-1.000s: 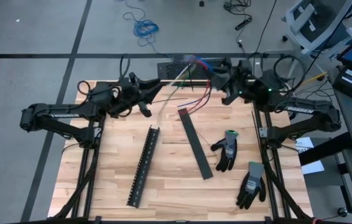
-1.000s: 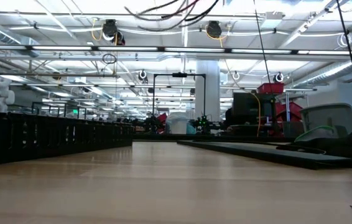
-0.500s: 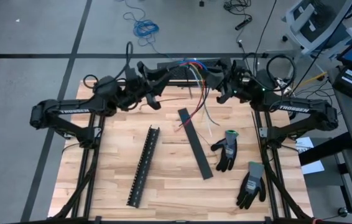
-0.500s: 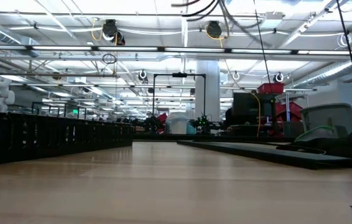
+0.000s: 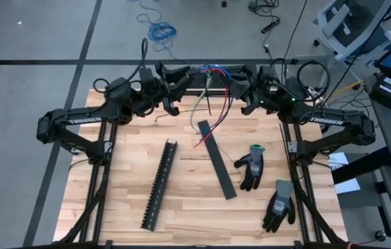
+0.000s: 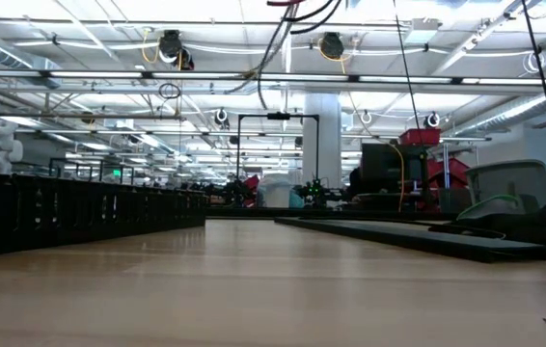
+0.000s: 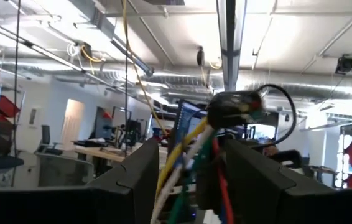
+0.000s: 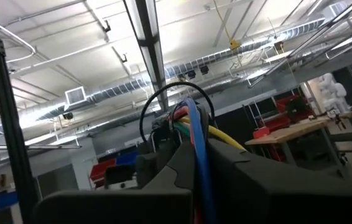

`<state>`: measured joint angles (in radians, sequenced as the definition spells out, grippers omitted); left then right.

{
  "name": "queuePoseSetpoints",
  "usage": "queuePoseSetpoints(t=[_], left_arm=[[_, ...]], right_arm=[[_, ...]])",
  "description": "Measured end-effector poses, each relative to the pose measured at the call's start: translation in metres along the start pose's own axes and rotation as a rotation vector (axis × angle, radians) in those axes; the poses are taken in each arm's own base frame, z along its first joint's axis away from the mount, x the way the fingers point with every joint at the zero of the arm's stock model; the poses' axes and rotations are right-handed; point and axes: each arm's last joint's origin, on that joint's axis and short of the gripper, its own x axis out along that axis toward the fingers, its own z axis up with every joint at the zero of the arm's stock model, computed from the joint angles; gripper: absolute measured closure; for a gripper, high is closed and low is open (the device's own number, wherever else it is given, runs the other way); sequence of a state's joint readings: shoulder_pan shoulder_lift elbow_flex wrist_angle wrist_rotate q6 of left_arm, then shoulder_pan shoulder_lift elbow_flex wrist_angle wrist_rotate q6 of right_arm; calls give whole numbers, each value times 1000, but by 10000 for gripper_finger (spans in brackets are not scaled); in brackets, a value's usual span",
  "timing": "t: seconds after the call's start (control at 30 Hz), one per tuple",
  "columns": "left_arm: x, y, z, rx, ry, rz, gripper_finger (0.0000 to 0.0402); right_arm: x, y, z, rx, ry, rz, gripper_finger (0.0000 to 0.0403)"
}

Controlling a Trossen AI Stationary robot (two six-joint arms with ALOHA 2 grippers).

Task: Ziptie cables
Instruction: Wrap the black zip tie on the cables

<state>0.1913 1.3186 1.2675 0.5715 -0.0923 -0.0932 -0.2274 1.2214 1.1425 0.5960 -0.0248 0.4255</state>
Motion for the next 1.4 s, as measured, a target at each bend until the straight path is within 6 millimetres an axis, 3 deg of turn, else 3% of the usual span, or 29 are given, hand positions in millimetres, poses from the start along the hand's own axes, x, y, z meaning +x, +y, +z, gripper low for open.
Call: queuePoseSetpoints(t=[0.3,0.87,1.17,1.4], left_arm=[[0,-1,3,-55,-29,-15,221],[0,1,2,-53,-17,-1,221],[8,2,-18,-54,23,1,221],[7,2,-10,3,-40,9,221]], right_arm=[[7,-7,-16,10,58,-23,403],[8,-7,-15,39,30,-11,403],[11,-10,-23,70,49,-16,403],[11,-9,-21,70,41,-12,403]])
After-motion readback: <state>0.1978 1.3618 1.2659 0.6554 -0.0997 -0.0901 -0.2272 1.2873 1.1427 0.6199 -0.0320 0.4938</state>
